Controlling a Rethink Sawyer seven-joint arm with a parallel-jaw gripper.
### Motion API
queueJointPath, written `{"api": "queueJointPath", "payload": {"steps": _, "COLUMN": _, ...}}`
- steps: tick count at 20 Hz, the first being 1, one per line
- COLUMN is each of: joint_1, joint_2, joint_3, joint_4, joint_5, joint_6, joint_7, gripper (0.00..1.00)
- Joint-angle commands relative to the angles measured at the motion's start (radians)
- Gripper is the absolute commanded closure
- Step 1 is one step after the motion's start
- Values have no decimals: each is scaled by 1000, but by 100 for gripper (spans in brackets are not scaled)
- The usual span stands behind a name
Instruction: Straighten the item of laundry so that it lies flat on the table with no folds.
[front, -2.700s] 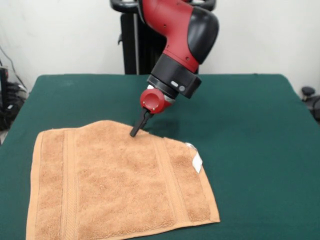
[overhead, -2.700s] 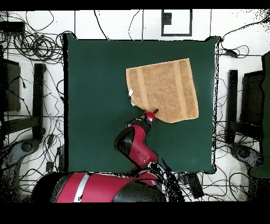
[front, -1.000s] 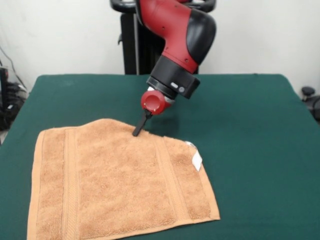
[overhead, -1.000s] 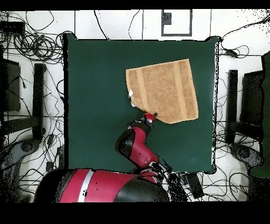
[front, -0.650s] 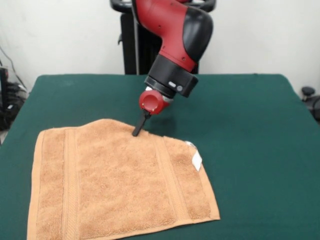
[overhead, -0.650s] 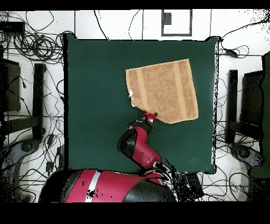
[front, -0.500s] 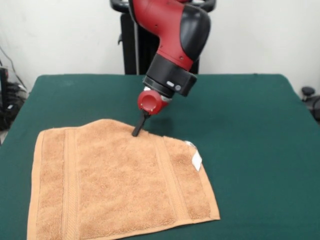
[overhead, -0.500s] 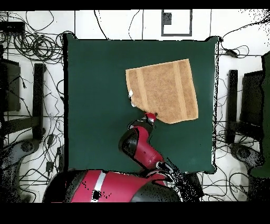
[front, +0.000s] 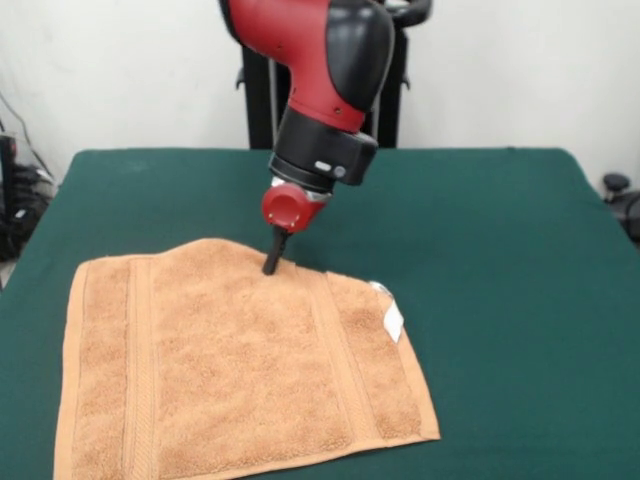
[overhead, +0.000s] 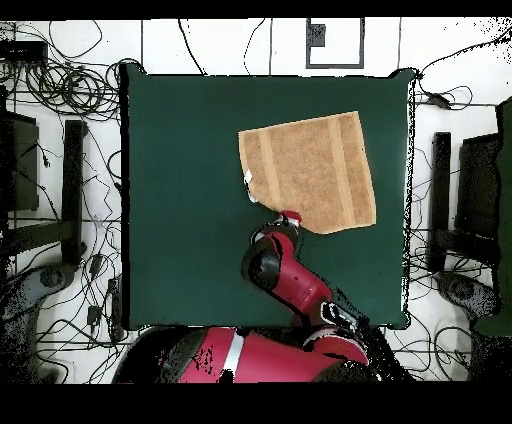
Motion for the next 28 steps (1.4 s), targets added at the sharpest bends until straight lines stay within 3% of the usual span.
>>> {"api": "queueJointPath", "payload": {"steps": 1, "joint_1": -62, "joint_2": 202, "joint_3": 162, "joint_4": -337, "joint_5": -3, "joint_6": 224, "joint_7": -96, "gripper": 100}}
{"api": "queueJointPath", "payload": {"steps": 11, "joint_1": -94, "joint_2": 202, "joint_3": 180, "joint_4": -414, "joint_5": -120, "joint_6": 385, "joint_7": -97, "gripper": 100}}
{"api": "queueJointPath", "payload": {"steps": 28, "joint_1": -94, "joint_2": 190, "joint_3": 168, "joint_4": -489, "joint_5": -205, "joint_6": 596, "joint_7": -58, "gripper": 100}}
